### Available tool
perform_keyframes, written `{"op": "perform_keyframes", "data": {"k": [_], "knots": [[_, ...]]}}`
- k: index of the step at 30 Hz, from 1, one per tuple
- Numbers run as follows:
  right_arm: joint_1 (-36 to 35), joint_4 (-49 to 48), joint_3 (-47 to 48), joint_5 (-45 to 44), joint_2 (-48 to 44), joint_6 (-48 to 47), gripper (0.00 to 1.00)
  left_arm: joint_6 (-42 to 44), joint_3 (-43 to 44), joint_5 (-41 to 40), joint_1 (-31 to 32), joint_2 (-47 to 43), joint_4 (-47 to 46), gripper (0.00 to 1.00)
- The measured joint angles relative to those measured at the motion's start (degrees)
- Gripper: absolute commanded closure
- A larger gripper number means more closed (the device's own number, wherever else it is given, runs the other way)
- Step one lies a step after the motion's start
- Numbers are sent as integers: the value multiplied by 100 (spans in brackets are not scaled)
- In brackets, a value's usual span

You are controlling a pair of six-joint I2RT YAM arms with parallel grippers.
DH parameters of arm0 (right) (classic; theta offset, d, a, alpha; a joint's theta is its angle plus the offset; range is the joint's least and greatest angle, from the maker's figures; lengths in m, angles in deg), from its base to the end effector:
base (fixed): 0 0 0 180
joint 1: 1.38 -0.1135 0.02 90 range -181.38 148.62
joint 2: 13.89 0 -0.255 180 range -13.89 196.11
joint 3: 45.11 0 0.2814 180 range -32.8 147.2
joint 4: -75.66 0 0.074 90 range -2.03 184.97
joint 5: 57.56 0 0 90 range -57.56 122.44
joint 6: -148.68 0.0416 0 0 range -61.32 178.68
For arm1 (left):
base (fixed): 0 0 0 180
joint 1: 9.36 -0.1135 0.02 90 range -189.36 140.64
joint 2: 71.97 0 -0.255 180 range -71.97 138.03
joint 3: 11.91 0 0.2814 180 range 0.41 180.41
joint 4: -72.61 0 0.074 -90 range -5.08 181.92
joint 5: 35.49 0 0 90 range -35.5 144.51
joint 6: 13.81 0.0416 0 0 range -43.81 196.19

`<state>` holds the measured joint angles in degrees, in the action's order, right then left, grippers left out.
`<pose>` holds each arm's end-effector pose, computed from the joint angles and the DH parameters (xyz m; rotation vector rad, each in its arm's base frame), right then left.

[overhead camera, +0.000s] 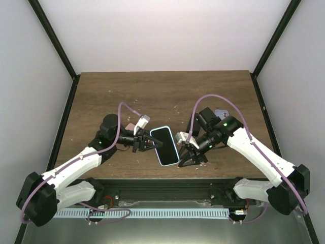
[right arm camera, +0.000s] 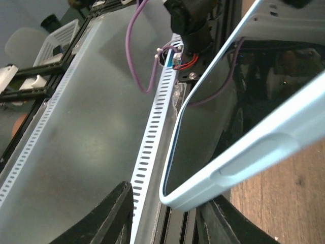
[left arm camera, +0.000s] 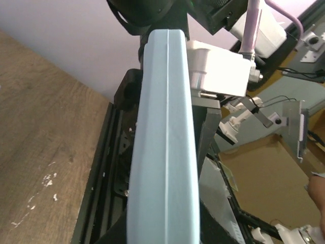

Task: Take the phone out of the phone case
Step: Remove the phone case from the phone.

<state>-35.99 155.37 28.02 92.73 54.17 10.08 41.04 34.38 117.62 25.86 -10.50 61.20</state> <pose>0.1688 0.1604 0.2837 -1.7543 1.6892 1.3596 0.1930 -0.1816 0.2577 0.9719 1.6879 -1.7584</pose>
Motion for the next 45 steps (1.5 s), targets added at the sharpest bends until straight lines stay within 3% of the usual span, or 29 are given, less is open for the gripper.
{"op": "perform_keyframes", "data": {"k": [7, 24, 31, 45], "knots": [[-439, 136, 479, -181, 90, 37, 76, -2, 271, 459, -11, -52, 236, 100], [-846, 114, 708, -358, 138, 389, 85, 192, 411, 584, -31, -306, 822, 100], [-1565, -243, 704, -981, 37, 953, 85, -304, 247, 807, 13, -251, 385, 100], [-1777, -931, 496, -1464, -144, 1423, 93, -1808, -448, 380, -46, -186, -1517, 100]]}}
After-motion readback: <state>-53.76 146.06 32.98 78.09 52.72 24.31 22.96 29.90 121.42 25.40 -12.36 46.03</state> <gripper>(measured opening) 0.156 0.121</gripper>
